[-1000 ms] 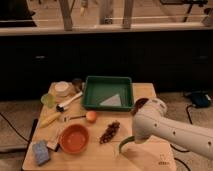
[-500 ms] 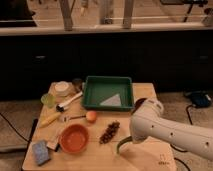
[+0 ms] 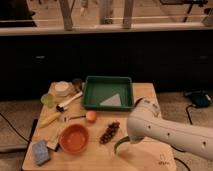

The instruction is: Place pepper in red bowl

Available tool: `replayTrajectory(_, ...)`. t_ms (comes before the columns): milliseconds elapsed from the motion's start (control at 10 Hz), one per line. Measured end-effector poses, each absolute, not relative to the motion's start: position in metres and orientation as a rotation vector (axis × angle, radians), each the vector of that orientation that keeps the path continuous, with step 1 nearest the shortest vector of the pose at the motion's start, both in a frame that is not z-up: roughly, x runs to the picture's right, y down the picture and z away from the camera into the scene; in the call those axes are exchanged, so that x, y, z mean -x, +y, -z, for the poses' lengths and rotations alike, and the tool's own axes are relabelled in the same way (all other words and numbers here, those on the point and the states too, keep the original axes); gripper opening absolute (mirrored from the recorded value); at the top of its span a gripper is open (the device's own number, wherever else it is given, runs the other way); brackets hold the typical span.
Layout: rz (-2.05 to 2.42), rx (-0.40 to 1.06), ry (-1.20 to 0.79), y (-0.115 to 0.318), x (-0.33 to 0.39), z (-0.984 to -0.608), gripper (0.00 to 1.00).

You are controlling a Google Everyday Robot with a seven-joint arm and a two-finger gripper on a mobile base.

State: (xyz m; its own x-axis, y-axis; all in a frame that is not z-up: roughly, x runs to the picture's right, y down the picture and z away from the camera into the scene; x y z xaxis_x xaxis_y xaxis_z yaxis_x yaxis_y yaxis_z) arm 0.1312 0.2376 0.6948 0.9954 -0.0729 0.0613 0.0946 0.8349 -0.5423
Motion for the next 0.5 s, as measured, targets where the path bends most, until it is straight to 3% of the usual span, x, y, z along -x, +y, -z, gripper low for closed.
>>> replayTrajectory(500,0.093,0.576,-0.038,0.2355,-0.1191,-0.6935,0.05)
